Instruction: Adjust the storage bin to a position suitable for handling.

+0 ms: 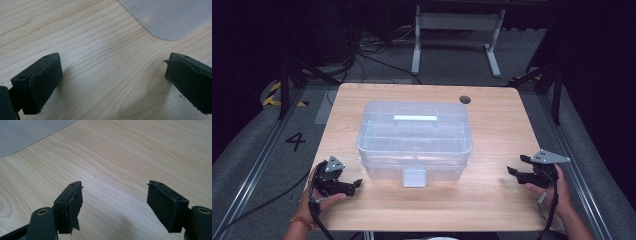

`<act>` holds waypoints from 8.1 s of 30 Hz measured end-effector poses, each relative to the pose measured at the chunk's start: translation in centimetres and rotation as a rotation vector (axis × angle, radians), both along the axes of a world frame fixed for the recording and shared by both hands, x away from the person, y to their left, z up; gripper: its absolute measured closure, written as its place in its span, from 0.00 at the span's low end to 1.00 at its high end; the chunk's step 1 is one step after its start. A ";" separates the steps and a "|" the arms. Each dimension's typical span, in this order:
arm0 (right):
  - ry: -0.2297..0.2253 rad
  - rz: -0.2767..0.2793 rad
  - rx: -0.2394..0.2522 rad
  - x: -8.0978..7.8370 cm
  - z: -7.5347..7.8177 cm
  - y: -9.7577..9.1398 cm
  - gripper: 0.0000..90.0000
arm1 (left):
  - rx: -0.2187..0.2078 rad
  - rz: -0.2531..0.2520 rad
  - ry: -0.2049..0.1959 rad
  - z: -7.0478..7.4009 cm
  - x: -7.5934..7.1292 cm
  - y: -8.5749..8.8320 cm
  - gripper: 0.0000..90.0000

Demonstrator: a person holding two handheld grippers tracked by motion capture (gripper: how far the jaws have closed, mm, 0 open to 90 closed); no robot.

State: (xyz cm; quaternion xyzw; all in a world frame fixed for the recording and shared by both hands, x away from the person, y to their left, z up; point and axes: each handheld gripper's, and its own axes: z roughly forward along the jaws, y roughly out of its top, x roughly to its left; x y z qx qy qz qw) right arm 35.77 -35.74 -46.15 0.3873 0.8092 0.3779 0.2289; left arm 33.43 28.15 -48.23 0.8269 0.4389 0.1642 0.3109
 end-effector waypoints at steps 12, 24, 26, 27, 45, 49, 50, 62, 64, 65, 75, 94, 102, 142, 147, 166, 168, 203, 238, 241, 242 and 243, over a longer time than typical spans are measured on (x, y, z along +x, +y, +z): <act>-0.063 0.052 0.090 0.3 3.6 2.0 0.34 | 0.000 -0.001 0.000 0.0 0.0 0.0 0.02; -0.093 0.111 0.085 1.1 6.6 4.7 0.35 | 0.001 -0.028 0.003 0.0 0.3 0.1 0.02; -0.107 0.117 0.081 1.2 7.3 5.2 0.35 | 0.000 -0.037 0.007 0.0 0.4 0.1 0.01; -0.110 0.122 0.086 1.3 7.6 5.4 0.35 | -0.003 -0.037 0.007 0.0 0.5 0.1 0.01; -0.164 0.188 0.095 3.0 11.9 8.8 0.35 | -0.004 -0.038 0.009 0.0 0.5 0.1 0.01; -0.173 0.208 0.084 3.3 12.5 9.4 0.36 | -0.003 -0.038 0.009 0.0 0.5 0.1 0.01; -0.175 0.210 0.082 3.4 12.7 9.6 0.36 | -0.003 -0.038 0.009 0.0 0.5 0.1 0.01; -0.195 0.241 0.095 4.1 14.3 11.4 0.36 | -0.002 -0.039 0.007 0.0 0.5 0.1 0.01; -0.187 0.253 0.100 4.2 14.5 11.9 0.36 | -0.003 -0.039 0.007 0.0 0.5 0.1 0.01; -0.186 0.256 0.094 4.3 14.5 12.1 0.36 | -0.003 -0.039 0.007 0.0 0.5 0.1 0.01; -0.168 0.318 0.082 4.8 15.1 14.8 0.36 | -0.002 -0.037 0.006 0.0 0.5 0.1 0.01; -0.137 0.398 0.042 6.1 14.9 19.7 0.36 | 0.001 -0.038 0.004 0.0 0.5 0.2 0.01; -0.125 0.410 0.040 6.6 14.9 20.9 0.36 | 0.000 -0.038 0.006 0.0 0.4 0.1 0.01; -0.123 0.520 -0.059 7.2 15.4 24.7 0.83 | 0.001 -0.031 0.004 0.0 0.3 0.1 0.01; -0.134 0.519 -0.070 7.2 15.5 24.7 0.83 | -0.004 -0.036 -0.002 0.0 0.3 0.2 0.03; -0.091 0.519 -0.058 8.7 16.9 24.7 0.83 | 0.020 -0.020 -0.031 0.6 -0.5 0.3 0.21; -0.083 0.515 -0.055 9.0 17.2 24.8 0.82 | 0.026 -0.007 -0.047 1.0 -0.9 0.2 0.23; -0.122 0.446 -0.124 10.8 19.5 25.6 0.77 | -0.109 -0.047 -0.306 9.7 -1.0 -2.8 0.54; -0.288 0.309 -0.009 5.3 20.4 15.8 0.48 | -0.099 -0.094 -0.327 10.5 -0.3 -3.1 0.95; -0.285 0.285 -0.001 5.0 19.7 14.3 0.47 | -0.098 -0.092 -0.323 10.6 -0.2 -3.2 0.95; -0.284 0.273 0.001 4.9 19.4 13.7 0.47 | -0.095 -0.092 -0.319 10.7 -0.1 -3.1 0.95; -0.282 0.266 0.006 4.9 19.1 13.3 0.47 | -0.097 -0.090 -0.318 10.7 -0.1 -3.2 0.95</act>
